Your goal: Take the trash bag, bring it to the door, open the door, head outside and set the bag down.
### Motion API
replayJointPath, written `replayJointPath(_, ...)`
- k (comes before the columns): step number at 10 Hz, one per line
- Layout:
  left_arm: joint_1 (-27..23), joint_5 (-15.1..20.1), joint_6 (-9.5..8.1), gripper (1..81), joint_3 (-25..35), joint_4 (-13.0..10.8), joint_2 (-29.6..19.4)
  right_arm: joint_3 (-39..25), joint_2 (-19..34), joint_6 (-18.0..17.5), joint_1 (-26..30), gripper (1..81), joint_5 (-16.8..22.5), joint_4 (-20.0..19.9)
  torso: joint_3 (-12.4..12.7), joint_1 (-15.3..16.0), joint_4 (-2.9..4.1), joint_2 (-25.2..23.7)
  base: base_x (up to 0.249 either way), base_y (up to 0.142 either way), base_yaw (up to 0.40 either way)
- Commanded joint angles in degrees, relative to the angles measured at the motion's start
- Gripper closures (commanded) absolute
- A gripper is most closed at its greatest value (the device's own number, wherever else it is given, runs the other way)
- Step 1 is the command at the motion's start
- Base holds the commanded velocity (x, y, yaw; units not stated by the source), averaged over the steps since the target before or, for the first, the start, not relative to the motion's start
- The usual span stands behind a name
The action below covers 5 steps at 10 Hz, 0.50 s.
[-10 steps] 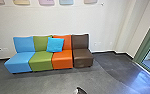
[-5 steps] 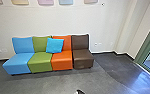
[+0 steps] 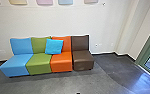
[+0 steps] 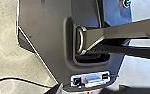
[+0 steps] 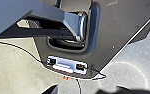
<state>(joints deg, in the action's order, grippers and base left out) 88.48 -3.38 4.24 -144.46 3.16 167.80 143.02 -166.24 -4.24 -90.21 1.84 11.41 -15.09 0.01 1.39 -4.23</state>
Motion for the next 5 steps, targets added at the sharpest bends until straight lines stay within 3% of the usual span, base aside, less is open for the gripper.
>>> replayJointPath(1, -0.6, 4.1, 0.06, 1.0, 0.4, -0.7, -0.1, -0.2, 0.2, 0.2, 0.7, 1.0, 4.0, 0.4, 0.0, 0.0, 0.0, 0.0, 0.134, 0.0, 0.0)
replayJointPath(5, -0.6, 4.1, 0.06, 1.0, 0.4, -0.6, -0.1, 0.0, 0.4, 0.2, 0.7, 1.0, 4.0, -0.1, 0.0, 0.0, 0.0, 0.0, 0.071, 0.0, 0.0)
